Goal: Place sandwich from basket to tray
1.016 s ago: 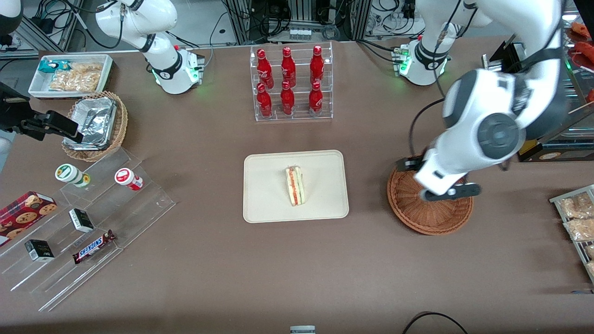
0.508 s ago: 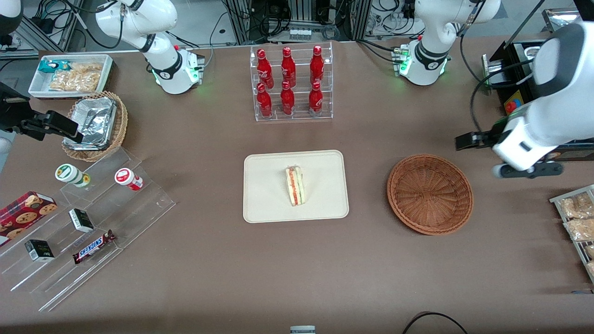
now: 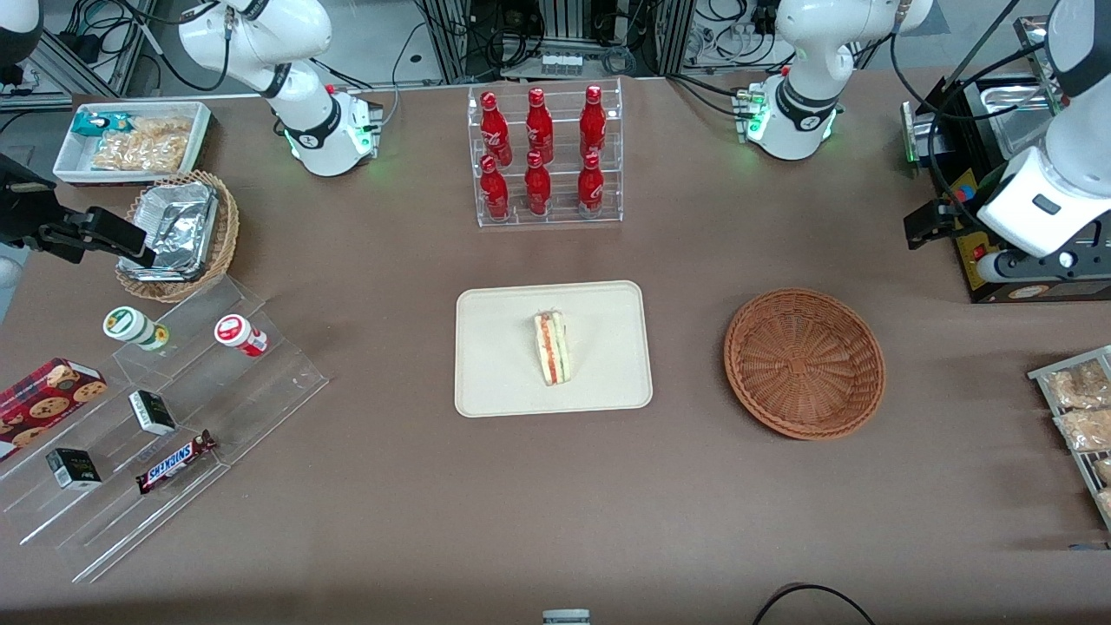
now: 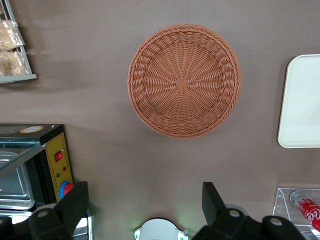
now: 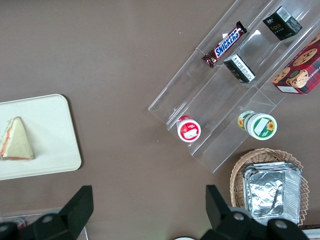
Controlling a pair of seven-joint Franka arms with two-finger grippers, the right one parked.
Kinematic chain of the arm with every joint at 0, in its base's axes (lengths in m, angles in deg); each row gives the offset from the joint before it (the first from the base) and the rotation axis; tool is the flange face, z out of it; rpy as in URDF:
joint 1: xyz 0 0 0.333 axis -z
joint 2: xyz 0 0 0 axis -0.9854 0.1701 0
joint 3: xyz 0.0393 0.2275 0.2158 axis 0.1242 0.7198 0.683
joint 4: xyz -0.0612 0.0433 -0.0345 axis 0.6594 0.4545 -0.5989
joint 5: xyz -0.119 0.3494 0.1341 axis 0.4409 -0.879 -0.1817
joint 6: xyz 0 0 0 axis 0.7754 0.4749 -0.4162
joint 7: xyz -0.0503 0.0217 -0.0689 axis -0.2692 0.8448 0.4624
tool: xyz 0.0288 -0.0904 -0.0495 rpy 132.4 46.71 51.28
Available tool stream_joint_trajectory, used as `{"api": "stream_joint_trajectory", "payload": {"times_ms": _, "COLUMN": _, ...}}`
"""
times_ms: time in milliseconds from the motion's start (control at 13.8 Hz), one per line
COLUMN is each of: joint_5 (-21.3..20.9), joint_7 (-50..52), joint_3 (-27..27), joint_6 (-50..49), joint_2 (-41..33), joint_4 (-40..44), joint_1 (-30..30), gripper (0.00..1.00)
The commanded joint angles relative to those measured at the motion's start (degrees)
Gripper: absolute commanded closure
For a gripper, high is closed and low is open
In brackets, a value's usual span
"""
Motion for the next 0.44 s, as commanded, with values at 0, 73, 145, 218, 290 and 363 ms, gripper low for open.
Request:
{"api": "stream_joint_trajectory", "payload": {"times_ms": 0, "joint_5": -0.4, "joint_7": -0.5, "joint_3": -0.1, "joint_6": 0.4, "joint_2": -1.7, "joint_4": -1.1, "joint_1": -1.6, "gripper": 0.00}}
{"api": "stream_joint_trajectory", "payload": {"times_ms": 73, "joint_5": -0.1, "joint_7": -0.5, "joint_3": 0.5, "joint_6": 0.7, "joint_2": -1.7, "joint_4": -1.1, "joint_1": -1.6, "gripper": 0.00}}
{"api": "stream_joint_trajectory", "payload": {"times_ms": 145, "joint_5": 0.4, "joint_7": -0.4, "joint_3": 0.9, "joint_6": 1.3, "joint_2": -1.6, "joint_4": -1.2, "joint_1": -1.6, "gripper": 0.00}}
{"api": "stream_joint_trajectory", "payload": {"times_ms": 218, "joint_5": 2.3, "joint_7": -0.4, "joint_3": 1.0, "joint_6": 1.7, "joint_2": -1.4, "joint_4": -1.2, "joint_1": -1.6, "gripper": 0.00}}
{"api": "stream_joint_trajectory", "payload": {"times_ms": 290, "joint_5": 4.1, "joint_7": -0.5, "joint_3": 1.9, "joint_6": 1.8, "joint_2": -1.3, "joint_4": -1.2, "joint_1": -1.6, "gripper": 0.00}}
{"api": "stream_joint_trajectory", "payload": {"times_ms": 363, "joint_5": 5.3, "joint_7": -0.5, "joint_3": 2.1, "joint_6": 1.8, "joint_2": -1.3, "joint_4": -1.2, "joint_1": -1.6, "gripper": 0.00}}
